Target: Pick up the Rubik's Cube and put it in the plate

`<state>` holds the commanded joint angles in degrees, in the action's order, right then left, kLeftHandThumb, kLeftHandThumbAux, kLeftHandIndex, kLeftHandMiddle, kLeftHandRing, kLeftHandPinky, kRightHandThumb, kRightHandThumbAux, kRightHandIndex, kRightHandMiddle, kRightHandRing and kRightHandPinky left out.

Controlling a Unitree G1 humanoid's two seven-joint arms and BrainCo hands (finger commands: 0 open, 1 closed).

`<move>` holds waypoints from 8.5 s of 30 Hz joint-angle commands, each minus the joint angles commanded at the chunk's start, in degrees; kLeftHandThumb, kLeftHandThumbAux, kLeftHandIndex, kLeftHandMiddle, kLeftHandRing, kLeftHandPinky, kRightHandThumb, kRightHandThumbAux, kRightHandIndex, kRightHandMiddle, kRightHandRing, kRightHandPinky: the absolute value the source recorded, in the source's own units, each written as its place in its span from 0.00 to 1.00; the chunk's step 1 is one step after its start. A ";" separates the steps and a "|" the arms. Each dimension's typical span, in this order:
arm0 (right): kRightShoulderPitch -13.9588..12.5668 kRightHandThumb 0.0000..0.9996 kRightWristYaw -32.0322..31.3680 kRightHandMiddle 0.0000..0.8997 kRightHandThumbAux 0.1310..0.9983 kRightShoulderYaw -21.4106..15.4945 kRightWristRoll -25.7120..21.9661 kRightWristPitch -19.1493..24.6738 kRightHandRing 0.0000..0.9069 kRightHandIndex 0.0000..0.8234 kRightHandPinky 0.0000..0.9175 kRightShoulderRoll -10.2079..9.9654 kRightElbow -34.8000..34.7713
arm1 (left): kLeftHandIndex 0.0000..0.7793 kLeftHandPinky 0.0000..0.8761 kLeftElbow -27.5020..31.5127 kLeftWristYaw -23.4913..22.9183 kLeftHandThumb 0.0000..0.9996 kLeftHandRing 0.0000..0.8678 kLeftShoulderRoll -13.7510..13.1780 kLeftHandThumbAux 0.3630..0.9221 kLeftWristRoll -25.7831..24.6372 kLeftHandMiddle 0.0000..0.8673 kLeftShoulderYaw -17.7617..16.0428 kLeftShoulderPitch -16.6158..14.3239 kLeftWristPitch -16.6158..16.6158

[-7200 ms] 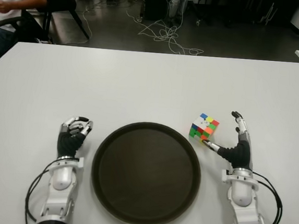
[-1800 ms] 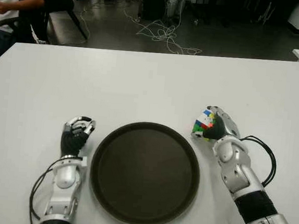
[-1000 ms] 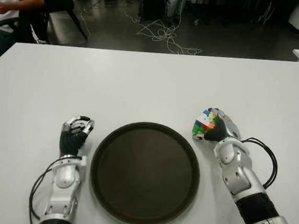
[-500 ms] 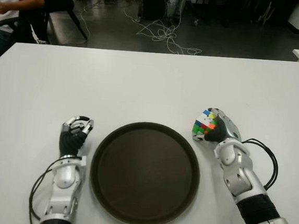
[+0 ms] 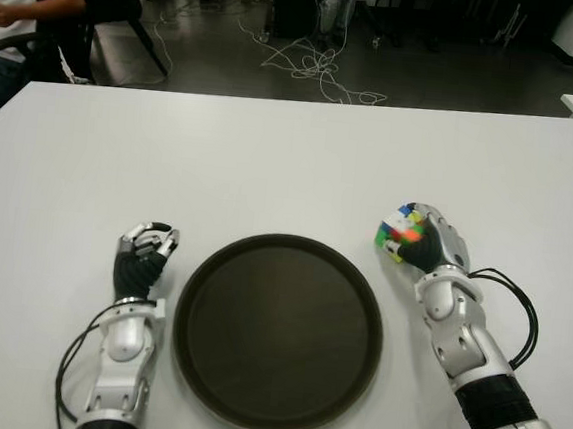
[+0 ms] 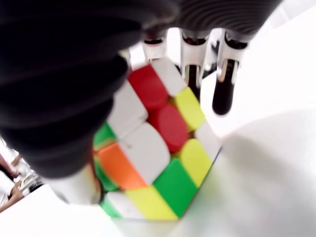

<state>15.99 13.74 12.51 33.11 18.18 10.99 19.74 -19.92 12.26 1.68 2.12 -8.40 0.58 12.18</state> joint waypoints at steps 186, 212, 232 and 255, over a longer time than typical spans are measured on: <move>-6.34 0.00 -40.14 0.09 0.57 7.57 -17.71 -6.36 0.08 0.10 0.08 1.34 -26.65 | 0.57 0.93 1.49 0.14 0.72 0.95 0.23 0.60 0.78 0.94 1.21 0.00 -3.56; -6.84 0.00 -36.21 0.01 0.59 6.01 -17.80 -10.10 0.01 0.01 0.00 2.65 -26.61 | 0.57 0.93 1.61 -0.80 0.72 0.96 0.39 0.60 0.02 0.94 1.18 0.35 -2.57; -12.65 0.00 -0.98 0.05 0.74 -13.52 -17.40 -43.32 0.02 0.05 0.02 -4.34 -13.04 | 0.57 0.94 -0.23 -0.28 0.72 0.96 0.29 0.60 -0.05 0.94 0.36 -0.25 -1.22; -11.09 0.00 19.54 0.01 0.80 -15.70 -8.06 -53.08 0.00 0.02 0.00 -1.81 6.63 | 0.57 0.93 -2.60 0.40 0.72 0.94 0.26 0.60 -0.71 0.91 -0.44 -0.53 2.80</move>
<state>4.90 33.28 -3.19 25.05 -34.89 9.18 26.37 -22.53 12.66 1.95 1.41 -8.84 0.05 14.98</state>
